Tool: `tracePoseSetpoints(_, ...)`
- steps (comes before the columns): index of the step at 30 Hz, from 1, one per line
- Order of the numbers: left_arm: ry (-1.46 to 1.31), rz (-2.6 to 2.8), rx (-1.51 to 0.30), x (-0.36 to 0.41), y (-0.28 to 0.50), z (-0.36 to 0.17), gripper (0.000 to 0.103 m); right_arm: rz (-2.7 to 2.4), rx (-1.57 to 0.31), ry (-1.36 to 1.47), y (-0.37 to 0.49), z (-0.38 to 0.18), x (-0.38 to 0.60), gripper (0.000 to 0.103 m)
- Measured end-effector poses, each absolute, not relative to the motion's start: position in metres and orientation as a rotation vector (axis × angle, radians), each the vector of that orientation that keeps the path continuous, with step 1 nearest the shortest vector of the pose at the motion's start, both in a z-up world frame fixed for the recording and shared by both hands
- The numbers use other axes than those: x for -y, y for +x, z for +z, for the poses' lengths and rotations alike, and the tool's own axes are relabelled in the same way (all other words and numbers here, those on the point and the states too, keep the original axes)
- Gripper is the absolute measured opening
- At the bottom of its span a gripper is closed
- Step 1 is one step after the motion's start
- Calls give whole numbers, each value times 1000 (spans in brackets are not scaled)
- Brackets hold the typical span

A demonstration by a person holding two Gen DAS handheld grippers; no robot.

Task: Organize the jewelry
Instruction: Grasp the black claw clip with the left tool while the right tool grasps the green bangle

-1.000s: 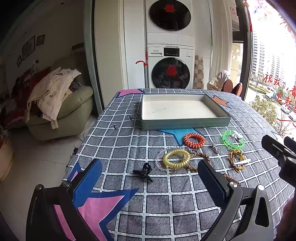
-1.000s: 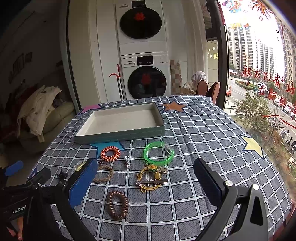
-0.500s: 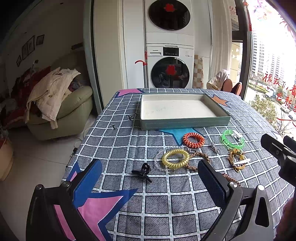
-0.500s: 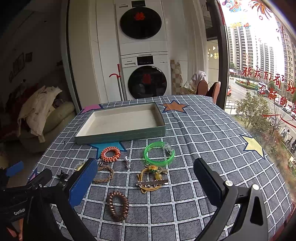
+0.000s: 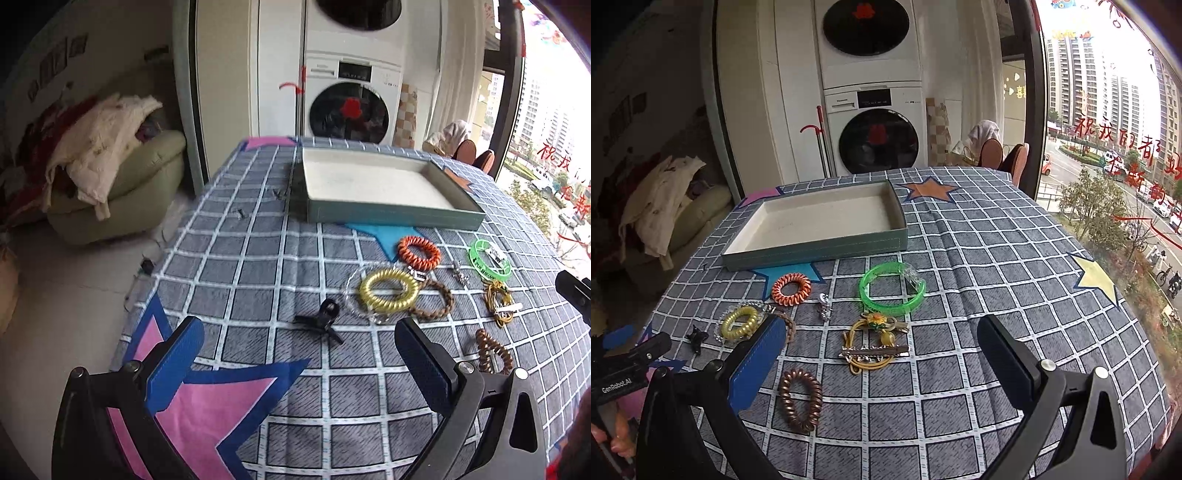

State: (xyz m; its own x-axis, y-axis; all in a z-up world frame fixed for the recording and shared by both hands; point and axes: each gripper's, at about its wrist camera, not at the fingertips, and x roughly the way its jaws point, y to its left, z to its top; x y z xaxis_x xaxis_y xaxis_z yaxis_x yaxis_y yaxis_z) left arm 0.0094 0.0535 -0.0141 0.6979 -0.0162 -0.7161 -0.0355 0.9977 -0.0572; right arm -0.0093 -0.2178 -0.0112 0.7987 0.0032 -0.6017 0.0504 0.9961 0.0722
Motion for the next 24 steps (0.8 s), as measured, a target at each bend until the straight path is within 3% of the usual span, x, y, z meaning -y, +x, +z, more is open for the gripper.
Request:
tracePoseSetpoints(16, -24, -55, -921, -43, 63, -48, 103, -92, -912, 147, 90, -46, 268, 102)
tracePoseSetpoints(20, -22, -74, -945, -39, 68, -54, 103, -85, -967, 125, 111, -59, 266, 95)
tracePoseSetpoints(24, -18, -79, -983, -37, 72, -62, 95, -65, -1012, 112, 127, -72, 260, 77)
